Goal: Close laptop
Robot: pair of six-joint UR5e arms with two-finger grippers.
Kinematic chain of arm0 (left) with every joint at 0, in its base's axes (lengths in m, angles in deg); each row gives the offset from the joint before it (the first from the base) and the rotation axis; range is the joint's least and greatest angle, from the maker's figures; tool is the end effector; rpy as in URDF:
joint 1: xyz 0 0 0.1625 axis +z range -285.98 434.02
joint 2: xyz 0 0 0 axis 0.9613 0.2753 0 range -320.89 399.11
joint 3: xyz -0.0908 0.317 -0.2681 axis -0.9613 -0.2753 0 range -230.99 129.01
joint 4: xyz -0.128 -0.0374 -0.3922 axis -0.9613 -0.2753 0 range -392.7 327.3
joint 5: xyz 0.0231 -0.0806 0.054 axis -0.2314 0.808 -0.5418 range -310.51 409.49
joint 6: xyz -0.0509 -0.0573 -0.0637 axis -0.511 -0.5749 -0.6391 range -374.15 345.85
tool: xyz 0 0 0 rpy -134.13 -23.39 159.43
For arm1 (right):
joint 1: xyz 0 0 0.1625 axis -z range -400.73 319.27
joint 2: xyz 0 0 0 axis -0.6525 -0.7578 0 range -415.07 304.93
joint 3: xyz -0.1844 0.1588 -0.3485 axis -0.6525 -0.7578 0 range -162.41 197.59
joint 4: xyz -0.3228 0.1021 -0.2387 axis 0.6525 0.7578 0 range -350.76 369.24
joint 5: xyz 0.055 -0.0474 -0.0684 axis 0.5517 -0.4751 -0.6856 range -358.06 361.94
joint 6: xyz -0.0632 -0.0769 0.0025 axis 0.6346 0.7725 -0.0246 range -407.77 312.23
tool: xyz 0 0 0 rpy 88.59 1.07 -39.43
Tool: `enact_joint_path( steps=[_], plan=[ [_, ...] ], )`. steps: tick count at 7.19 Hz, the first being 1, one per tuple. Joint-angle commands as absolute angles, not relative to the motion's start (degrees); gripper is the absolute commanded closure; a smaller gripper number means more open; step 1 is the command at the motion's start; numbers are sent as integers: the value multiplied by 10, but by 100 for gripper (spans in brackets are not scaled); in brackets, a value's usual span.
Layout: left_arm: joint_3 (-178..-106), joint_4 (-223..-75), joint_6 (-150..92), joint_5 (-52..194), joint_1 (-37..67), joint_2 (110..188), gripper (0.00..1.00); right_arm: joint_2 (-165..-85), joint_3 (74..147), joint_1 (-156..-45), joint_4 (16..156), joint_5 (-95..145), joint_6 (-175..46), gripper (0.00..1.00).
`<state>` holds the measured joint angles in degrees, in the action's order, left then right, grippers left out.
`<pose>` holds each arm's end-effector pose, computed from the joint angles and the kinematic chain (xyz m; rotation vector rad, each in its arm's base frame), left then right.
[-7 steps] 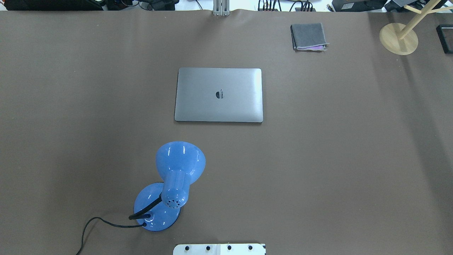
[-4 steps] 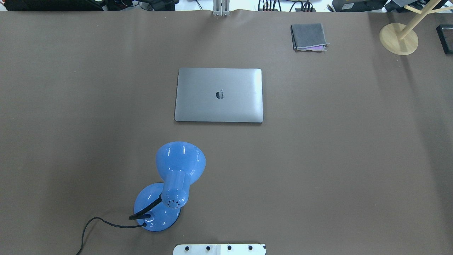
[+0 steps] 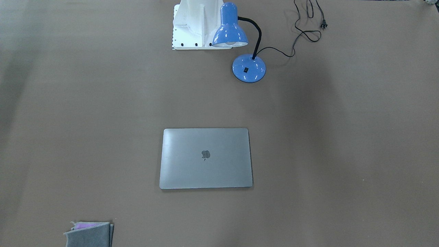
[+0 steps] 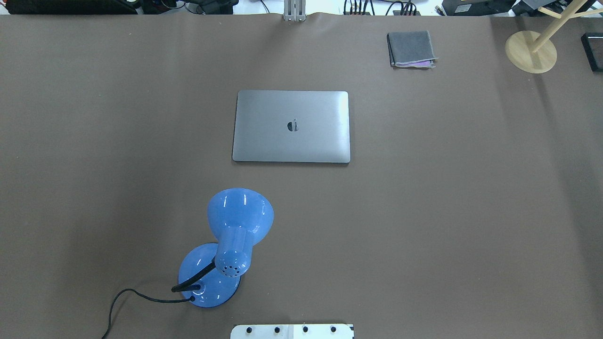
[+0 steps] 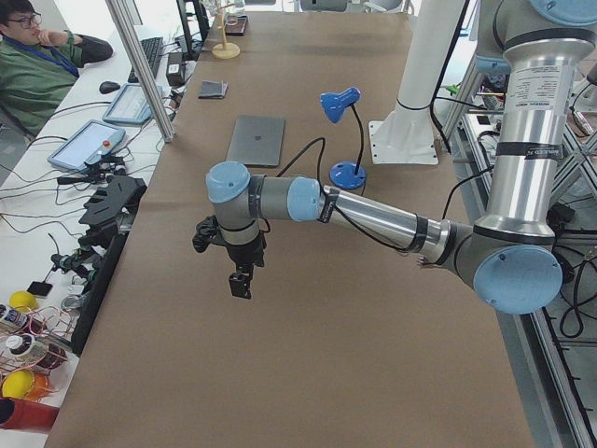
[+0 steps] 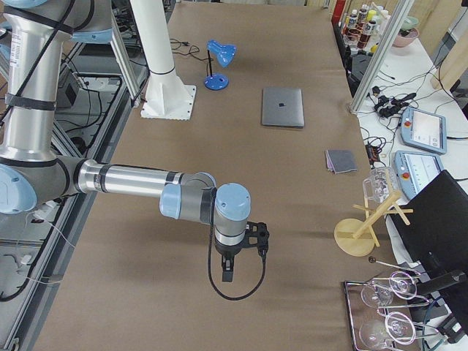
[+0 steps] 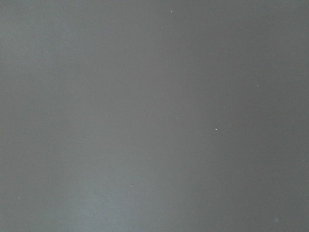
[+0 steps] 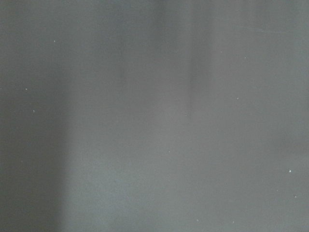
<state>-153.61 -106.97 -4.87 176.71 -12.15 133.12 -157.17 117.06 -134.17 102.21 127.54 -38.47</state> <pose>-0.0391 -0.5102 0.5520 0.0460 0.6495 0.2256 0.0988 -0.3888 0.6864 -0.0250 -0.6277 -0.0686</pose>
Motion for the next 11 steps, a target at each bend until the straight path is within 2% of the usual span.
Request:
enact_joint_path(
  steps=[1,3,11],
  plan=[
    [-1540,-1075,-49,1768,-121,1323,1,-1567,1180,-1341,1045,1297,-385,0],
    [-1539,-1075,-49,1808,-121,1317,1,-1561,1205,-1334,1088,1329,-386,0],
    [-1543,-1074,-48,1810,-123,1289,1,-1567,1202,-1316,1086,1325,-384,0]
  ],
)
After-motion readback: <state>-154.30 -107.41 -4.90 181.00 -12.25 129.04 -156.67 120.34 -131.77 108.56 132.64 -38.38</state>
